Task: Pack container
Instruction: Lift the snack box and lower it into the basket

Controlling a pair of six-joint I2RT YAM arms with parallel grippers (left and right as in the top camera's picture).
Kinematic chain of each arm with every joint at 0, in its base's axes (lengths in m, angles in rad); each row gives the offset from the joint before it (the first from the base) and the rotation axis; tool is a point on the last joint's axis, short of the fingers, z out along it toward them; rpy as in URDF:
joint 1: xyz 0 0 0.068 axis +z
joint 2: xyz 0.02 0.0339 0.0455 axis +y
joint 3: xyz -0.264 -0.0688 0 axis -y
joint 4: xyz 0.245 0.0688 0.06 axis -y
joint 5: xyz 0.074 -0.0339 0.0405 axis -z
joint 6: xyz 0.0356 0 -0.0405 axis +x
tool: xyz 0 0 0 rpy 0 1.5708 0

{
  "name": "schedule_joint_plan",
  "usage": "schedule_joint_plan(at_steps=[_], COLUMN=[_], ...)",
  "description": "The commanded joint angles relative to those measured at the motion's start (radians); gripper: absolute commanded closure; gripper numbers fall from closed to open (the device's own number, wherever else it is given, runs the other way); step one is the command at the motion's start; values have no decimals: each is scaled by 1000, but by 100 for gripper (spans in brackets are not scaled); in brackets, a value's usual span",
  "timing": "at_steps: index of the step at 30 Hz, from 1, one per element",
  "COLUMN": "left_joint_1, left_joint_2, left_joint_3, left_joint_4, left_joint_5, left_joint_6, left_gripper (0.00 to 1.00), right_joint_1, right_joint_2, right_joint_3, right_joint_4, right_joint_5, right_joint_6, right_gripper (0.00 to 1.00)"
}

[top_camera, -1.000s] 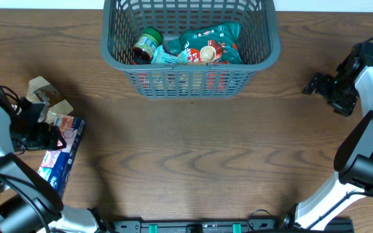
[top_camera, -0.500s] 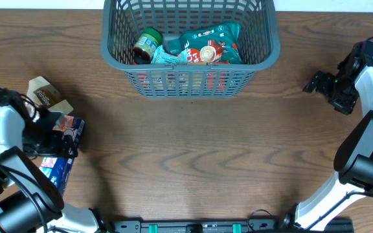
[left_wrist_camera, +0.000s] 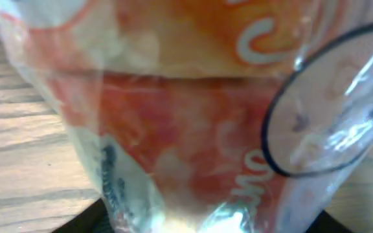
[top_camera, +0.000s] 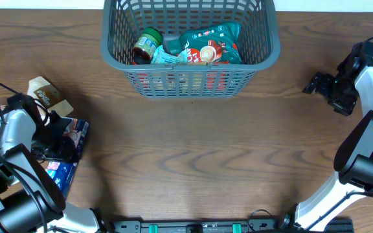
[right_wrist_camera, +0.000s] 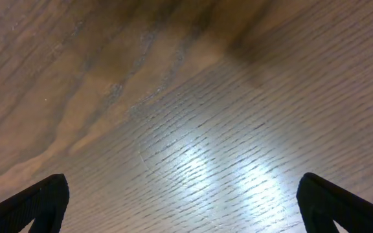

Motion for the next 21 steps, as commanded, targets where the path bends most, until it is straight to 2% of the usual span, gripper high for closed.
schedule_joint_plan(at_steps=[1,3,4,5,6,9,13,17,21], left_joint_1=[-3,-5,-8,-16,-21,-45,-81,-119,-146], left_joint_2=[-5,-18,-24,-39,-47,-82,-122,-150,-155], left_joint_3=[-17,-11,-6,8,18,80,166,272,449], left_joint_4=[5,6,6,6,6,-4,-58,-108,-178], left_joint_5=[19,20,23,28,34,38,76,76,76], left_joint_6=[-45,-45,-52,-84,-99,-224,-299,-441,-589], left_gripper=[62,76,79,89,93,95,94,94,94], right_joint_1=[4,4,4,4,4,4,4,4,4], right_joint_2=[-3,-3,-3,-3,-3,-3,-3,-3,-3], right_joint_3=[-3,-3,-3,-3,-3,-3,-3,-3,-3], right_joint_4=[-4,-5,-5,-5,-4,-4,-4,-5,-4], right_joint_5=[3,3,3,3,3,3,3,3,3], right_joint_6=[0,0,0,0,0,0,-5,-20,-19], right_gripper=[1,1,1,1,1,1,1,1,1])
